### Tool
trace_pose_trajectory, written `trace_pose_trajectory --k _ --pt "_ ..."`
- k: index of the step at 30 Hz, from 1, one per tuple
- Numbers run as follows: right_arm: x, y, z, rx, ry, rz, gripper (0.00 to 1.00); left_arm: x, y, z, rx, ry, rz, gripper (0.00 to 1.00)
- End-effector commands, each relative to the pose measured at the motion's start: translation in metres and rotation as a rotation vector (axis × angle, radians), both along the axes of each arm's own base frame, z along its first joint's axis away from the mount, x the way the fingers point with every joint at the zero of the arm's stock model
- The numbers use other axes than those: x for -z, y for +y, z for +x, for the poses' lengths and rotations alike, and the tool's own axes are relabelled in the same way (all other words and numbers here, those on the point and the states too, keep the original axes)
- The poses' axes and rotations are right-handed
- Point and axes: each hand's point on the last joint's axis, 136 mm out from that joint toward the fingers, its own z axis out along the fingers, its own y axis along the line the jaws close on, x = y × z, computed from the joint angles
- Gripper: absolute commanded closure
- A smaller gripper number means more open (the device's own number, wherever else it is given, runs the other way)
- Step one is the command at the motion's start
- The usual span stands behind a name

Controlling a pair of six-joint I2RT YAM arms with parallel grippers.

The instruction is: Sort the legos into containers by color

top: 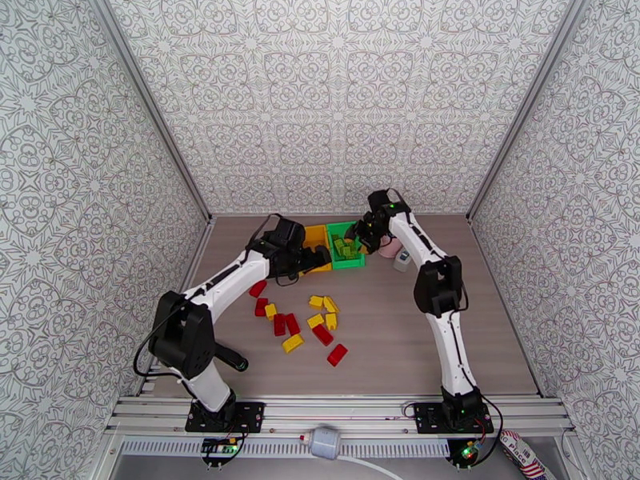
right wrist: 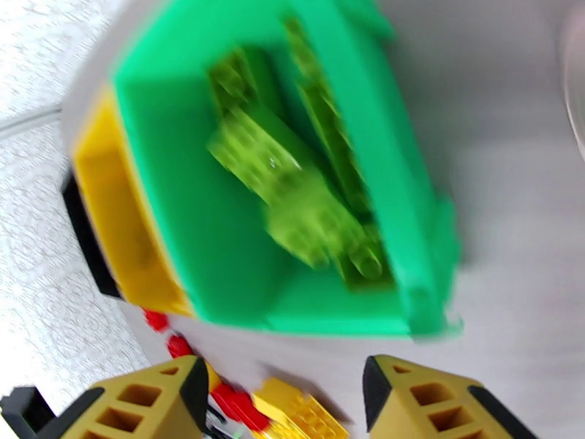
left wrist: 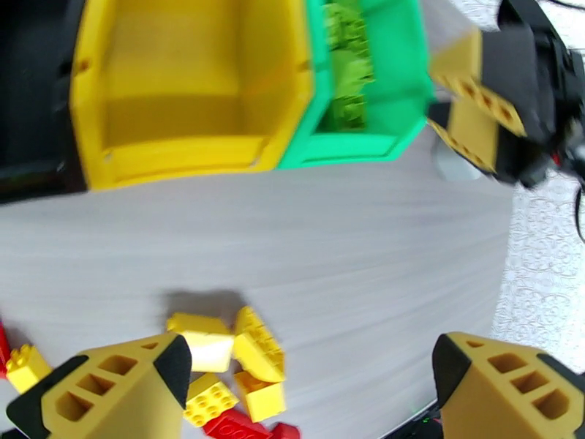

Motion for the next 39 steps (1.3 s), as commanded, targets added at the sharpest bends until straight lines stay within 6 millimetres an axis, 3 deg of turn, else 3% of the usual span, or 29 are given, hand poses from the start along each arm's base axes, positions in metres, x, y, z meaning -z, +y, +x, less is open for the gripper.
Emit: trace_pose_trajectory --k 1,10,18,21,29,39 --pt "-0.031 -0.004 -0.024 -0.054 -0.085 -0.027 0.40 0.003 0.022 -0.025 -0.036 0.012 0.102 0.08" --pt "0.002 -0.004 -0.127 -0.189 -0.031 -0.182 0.39 0.030 0.053 -0.090 -0.117 0.095 0.270 0.13" --pt "0.025 0.022 -0.214 -0.316 -0.012 -0.257 0.41 0.049 0.084 -0.140 -0.198 0.153 0.329 0.15" --pt "0.028 0.028 -0.236 -0.349 -0.014 -0.283 0.41 0.059 0.091 -0.152 -0.204 0.178 0.334 0.16" --pt "0.015 0.039 -0.267 -0.367 -0.039 -0.271 0.44 0.091 0.102 -0.166 -0.215 0.241 0.327 0.24" --pt "0.001 0.043 -0.270 -0.332 -0.062 -0.242 0.49 0.107 0.111 -0.158 -0.200 0.262 0.332 0.30"
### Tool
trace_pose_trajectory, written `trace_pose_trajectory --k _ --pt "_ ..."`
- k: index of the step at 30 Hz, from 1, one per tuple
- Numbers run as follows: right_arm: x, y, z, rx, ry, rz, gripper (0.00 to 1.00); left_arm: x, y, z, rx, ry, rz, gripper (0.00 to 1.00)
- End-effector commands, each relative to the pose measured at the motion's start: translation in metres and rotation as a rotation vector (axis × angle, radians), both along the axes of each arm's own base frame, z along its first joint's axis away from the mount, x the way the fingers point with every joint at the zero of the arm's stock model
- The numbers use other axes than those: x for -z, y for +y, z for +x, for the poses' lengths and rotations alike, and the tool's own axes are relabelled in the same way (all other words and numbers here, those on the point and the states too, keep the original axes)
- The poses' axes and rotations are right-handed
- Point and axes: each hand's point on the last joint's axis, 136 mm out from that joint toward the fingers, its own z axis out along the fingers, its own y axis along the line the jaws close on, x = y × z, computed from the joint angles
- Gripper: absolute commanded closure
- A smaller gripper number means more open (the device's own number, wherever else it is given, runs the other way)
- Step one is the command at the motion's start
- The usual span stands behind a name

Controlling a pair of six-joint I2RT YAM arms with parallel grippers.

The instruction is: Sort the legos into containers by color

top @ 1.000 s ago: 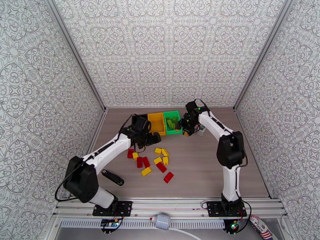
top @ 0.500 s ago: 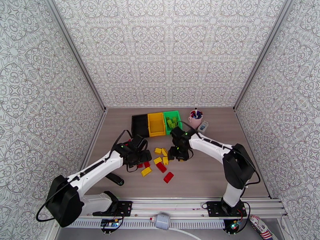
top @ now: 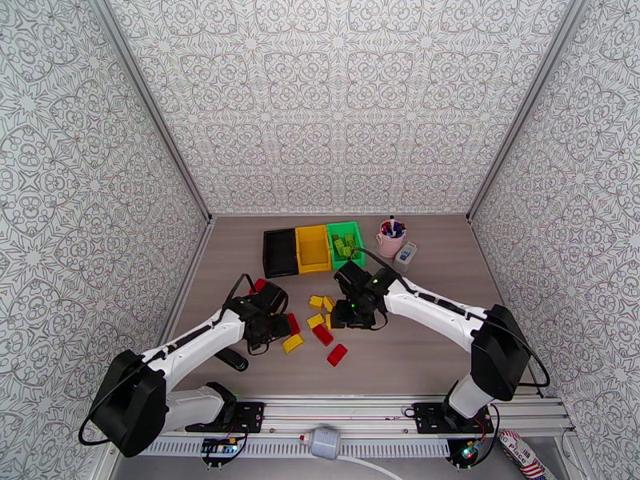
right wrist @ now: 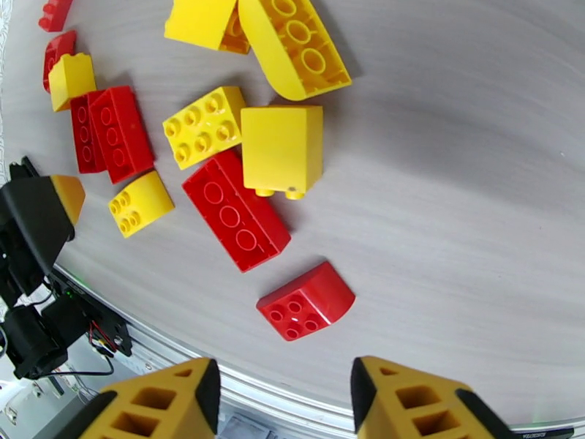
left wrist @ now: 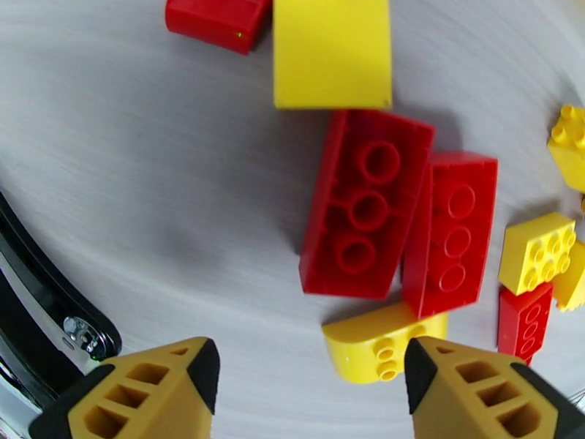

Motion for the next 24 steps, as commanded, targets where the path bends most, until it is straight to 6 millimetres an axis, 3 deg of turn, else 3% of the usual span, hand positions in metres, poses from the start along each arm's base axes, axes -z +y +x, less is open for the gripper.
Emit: trace_pose_trajectory --k 1,24 --pt "0.001 -0.003 -0.001 0.030 -0.012 -0.008 0.49 0.006 -0.005 0.006 0.036 0.002 -0.025 0.30" --pt "0.007 -0.006 -0.003 0.079 -0.003 -0.007 0.52 0.033 -0.009 0.037 0.123 0.081 0.016 0.46"
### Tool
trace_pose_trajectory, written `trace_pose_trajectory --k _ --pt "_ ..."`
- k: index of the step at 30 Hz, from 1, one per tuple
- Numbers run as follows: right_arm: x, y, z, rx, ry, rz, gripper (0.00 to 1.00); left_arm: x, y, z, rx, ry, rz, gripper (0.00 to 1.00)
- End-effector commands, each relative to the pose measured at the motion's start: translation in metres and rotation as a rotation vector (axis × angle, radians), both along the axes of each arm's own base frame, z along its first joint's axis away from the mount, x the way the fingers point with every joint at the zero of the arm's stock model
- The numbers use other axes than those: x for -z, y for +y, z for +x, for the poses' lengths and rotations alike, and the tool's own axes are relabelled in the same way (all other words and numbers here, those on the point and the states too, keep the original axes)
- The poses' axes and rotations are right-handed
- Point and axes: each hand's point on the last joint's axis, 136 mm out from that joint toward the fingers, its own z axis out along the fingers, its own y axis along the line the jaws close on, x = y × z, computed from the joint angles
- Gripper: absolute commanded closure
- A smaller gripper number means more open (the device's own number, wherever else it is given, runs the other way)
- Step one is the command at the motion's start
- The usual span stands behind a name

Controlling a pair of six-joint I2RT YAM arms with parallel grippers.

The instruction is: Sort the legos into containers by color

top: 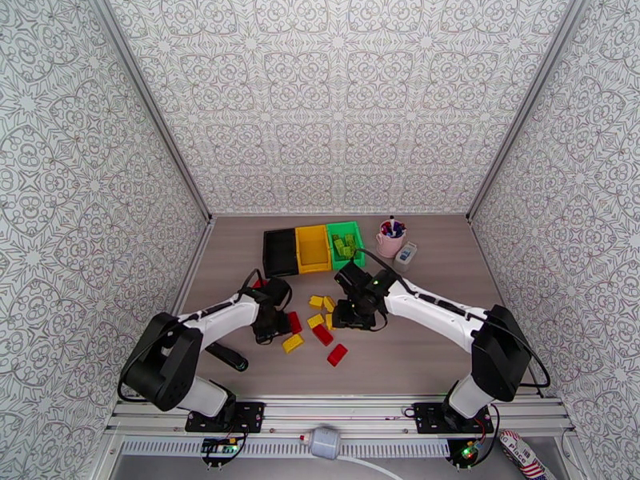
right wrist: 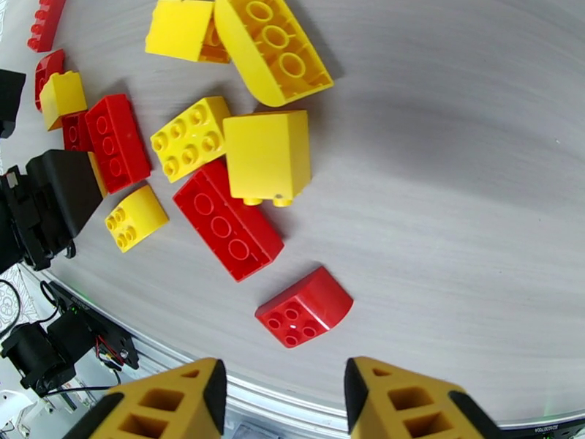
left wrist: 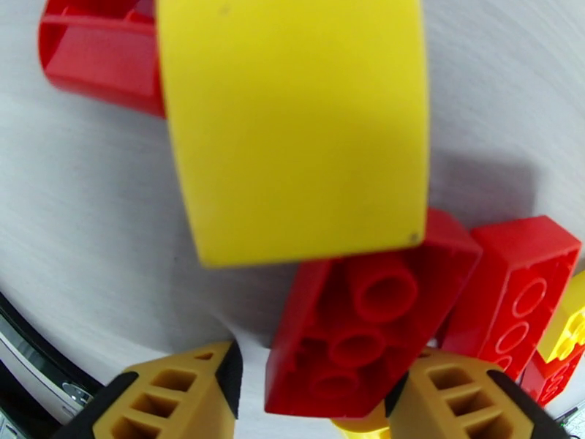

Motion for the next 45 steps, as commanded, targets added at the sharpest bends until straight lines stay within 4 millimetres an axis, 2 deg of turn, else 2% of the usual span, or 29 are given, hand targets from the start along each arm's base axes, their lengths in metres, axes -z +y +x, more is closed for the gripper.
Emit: trace_pose_trajectory --k 1,7,9,16,22,25,29,32,38,45 --pt "-0.001 -0.002 -0.003 0.023 -0.017 0.006 0.52 -0.004 -0.008 0.019 0.038 -0.037 -0.022 0.48" --pt "-0.001 -0.003 -0.003 0.038 -0.020 0.009 0.52 -0.009 -0.012 0.022 0.062 -0.038 -0.031 0.68" --pt "0.000 -0.002 -0.002 0.039 -0.021 0.010 0.52 -0.013 -0.013 0.021 0.074 -0.042 -0.032 0.72" --pt "-0.004 0.014 0.008 0.042 -0.040 0.064 0.52 -0.048 -0.024 0.020 0.100 -0.109 -0.112 0.74" --pt "-0.011 0.035 0.026 0.075 -0.046 0.198 0.48 -0.089 -0.056 0.032 0.164 -0.213 -0.302 0.73" --pt "-0.015 0.046 0.036 0.082 -0.035 0.279 0.45 -0.110 -0.079 0.043 0.206 -0.246 -0.437 0.73" --pt "-0.028 0.055 0.053 0.097 -0.053 0.371 0.42 -0.127 -0.097 0.063 0.258 -0.263 -0.507 0.74" --pt "-0.037 0.052 0.067 0.125 -0.065 0.416 0.42 -0.135 -0.104 0.083 0.261 -0.281 -0.533 0.74" --pt "-0.051 0.037 0.086 0.178 -0.081 0.457 0.42 -0.143 -0.110 0.131 0.252 -0.306 -0.548 0.74" --pt "-0.055 0.014 0.089 0.193 -0.082 0.415 0.41 -0.145 -0.115 0.200 0.245 -0.325 -0.515 0.73"
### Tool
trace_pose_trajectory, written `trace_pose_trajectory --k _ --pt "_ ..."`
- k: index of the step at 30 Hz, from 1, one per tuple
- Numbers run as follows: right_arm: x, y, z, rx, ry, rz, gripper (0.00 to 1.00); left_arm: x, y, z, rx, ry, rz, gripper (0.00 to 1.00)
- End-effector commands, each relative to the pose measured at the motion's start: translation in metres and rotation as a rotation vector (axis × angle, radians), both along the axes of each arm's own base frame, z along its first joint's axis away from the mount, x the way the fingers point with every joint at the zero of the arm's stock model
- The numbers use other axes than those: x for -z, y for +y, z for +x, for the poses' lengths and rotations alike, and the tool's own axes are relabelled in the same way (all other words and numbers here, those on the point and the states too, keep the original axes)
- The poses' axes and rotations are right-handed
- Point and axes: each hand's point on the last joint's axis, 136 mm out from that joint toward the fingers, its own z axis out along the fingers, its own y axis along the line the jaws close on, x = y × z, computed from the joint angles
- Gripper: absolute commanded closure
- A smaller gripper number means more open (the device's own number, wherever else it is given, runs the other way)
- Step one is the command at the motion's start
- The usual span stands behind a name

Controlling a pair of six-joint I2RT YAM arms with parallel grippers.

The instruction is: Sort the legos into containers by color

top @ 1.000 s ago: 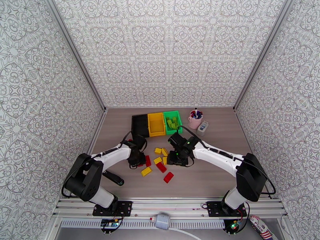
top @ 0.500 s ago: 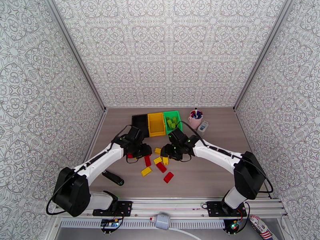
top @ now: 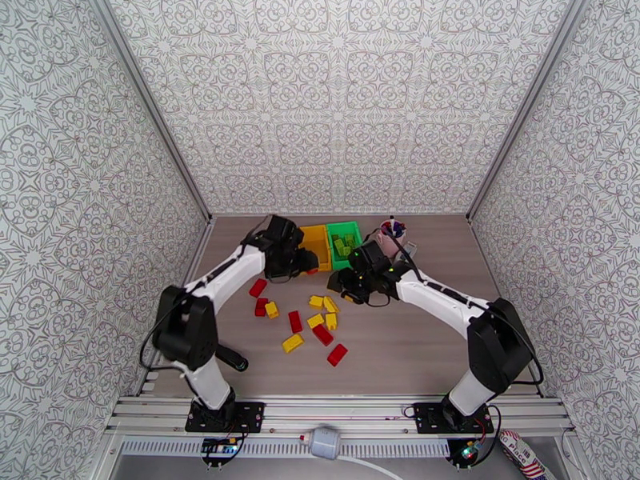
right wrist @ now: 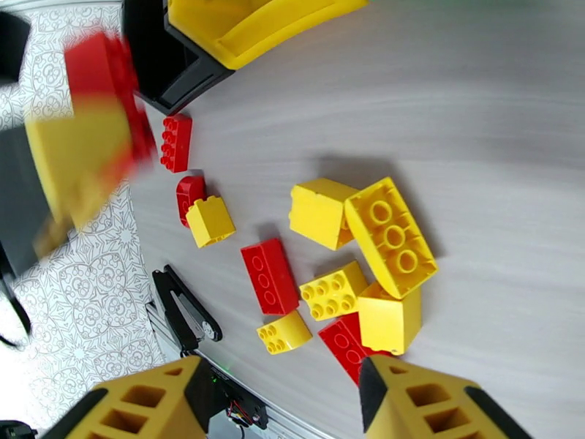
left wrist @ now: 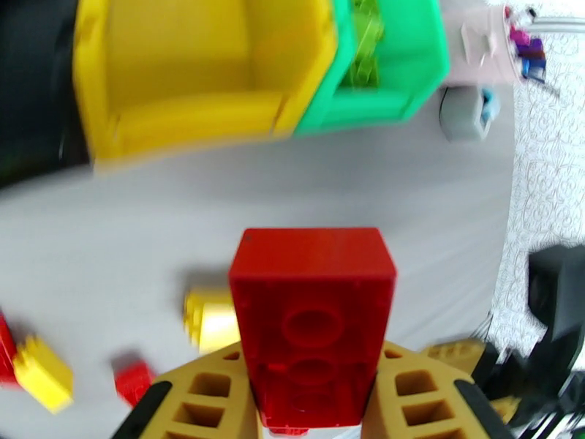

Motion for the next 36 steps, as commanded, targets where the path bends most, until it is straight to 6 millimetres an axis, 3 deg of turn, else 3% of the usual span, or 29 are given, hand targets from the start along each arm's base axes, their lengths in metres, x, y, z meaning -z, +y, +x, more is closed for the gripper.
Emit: trace_pose_trajectory --k 1,4,7,9,12,15,18,23,28,32,36 --pt "-0.019 -0.009 -0.003 -0.007 -0.013 0.008 0.41 -0.003 0.003 0.029 0.007 -0.013 0.020 0.71" --pt "-0.021 -0.018 -0.007 -0.001 -0.008 -0.008 0.41 -0.001 0.013 0.055 -0.042 -0.003 0.061 0.61" --pt "-0.025 -0.028 -0.013 0.006 -0.017 -0.036 0.39 -0.005 0.020 0.071 -0.080 -0.004 0.086 0.37" --pt "-0.025 -0.035 -0.020 0.010 -0.019 -0.050 0.37 -0.016 0.019 0.074 -0.082 -0.029 0.087 0.26" --pt "-0.021 -0.046 -0.032 0.017 -0.015 -0.066 0.35 -0.033 0.015 0.066 -0.074 -0.062 0.099 0.23" --pt "-0.018 -0.056 -0.045 0.019 -0.016 -0.080 0.34 -0.044 0.011 0.041 -0.060 -0.085 0.133 0.23" --pt "-0.018 -0.065 -0.056 0.011 -0.029 -0.095 0.33 -0.046 0.016 0.004 -0.062 -0.095 0.217 0.21" --pt "-0.012 -0.069 -0.074 -0.028 -0.049 -0.157 0.36 -0.028 0.044 -0.076 -0.123 -0.040 0.354 0.17" --pt "0.003 -0.049 -0.095 -0.144 -0.067 -0.275 0.37 0.003 0.073 -0.142 -0.207 0.040 0.393 0.15" --pt "0.014 -0.024 -0.111 -0.260 -0.058 -0.387 0.38 0.027 0.079 -0.164 -0.224 0.093 0.376 0.16" --pt "0.017 -0.006 -0.112 -0.310 -0.072 -0.486 0.40 0.044 0.072 -0.161 -0.194 0.123 0.368 0.16"
